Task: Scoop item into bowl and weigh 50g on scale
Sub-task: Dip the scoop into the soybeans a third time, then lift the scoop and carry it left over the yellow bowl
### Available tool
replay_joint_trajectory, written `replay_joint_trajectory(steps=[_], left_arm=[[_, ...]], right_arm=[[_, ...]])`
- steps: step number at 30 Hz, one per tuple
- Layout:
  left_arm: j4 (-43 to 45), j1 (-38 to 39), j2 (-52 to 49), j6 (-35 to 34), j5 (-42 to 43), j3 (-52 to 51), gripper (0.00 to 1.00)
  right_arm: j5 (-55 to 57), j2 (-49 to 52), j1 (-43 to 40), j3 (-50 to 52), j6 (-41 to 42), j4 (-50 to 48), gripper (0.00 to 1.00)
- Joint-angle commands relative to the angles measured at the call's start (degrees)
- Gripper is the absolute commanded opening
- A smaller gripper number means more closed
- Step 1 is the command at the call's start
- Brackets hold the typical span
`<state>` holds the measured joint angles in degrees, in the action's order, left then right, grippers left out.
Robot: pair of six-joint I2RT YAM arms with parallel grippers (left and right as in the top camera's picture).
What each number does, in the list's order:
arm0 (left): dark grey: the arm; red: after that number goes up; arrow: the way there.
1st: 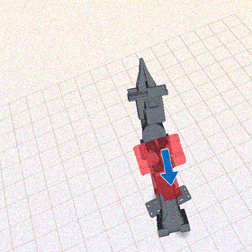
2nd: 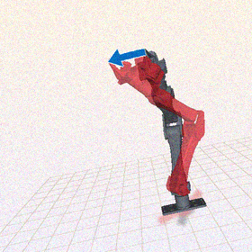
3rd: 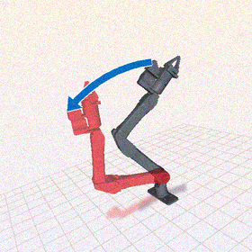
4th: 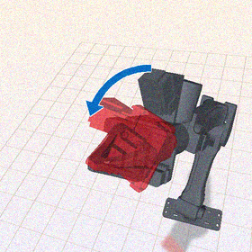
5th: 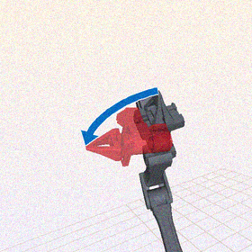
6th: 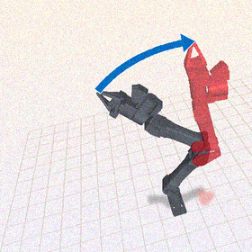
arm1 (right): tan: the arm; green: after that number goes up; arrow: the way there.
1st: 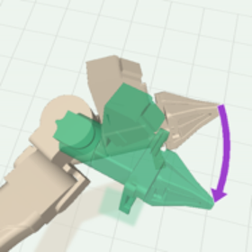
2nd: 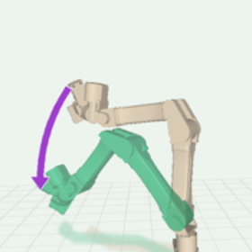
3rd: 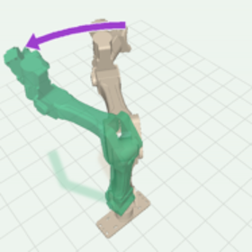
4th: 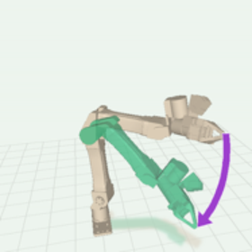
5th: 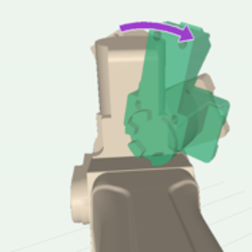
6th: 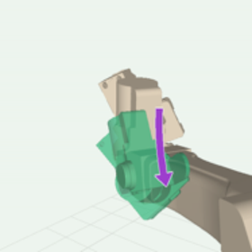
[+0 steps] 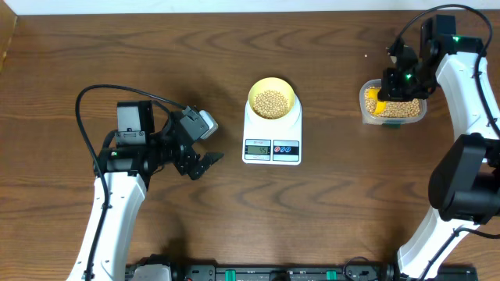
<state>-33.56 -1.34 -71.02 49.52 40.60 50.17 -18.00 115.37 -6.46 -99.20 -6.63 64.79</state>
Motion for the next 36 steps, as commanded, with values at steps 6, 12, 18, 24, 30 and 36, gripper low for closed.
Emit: replay_joint_trajectory(steps=[6,12,18,24,30,36], left_arm=[[-0.02,-0.24,0.61,-0.04,0.94,-0.35,0.95],[-0.02,-0.24,0.61,-0.04,0.94,-0.35,0.95],[-0.02,-0.24,0.61,-0.07,0.94,-0.35,0.95],[-0.02,-0.24,0.61,-0.04,0.94,-0.35,0.95],[-0.02,-0.24,0.61,-0.04,0.94,-0.35,0.95],[-0.02,-0.24,0.61,-0.07,0.94,-0.37,0.95]], right_arm=[[-4.09,-0.31,-3.82,-2.14,1.90,0.55,0.01],[-7.17,-0.31,-8.35,-4.07,1.88,2.34,0.01],[-20.65,-0.31,-13.29,-4.07,0.07,2.47,0.01],[-27.96,-0.31,-14.47,-4.07,-1.38,2.51,0.01],[-33.55,-0.31,-13.38,-4.04,-2.03,2.54,0.01],[-34.05,-0.31,-7.87,-4.04,-1.95,1.73,0.01]])
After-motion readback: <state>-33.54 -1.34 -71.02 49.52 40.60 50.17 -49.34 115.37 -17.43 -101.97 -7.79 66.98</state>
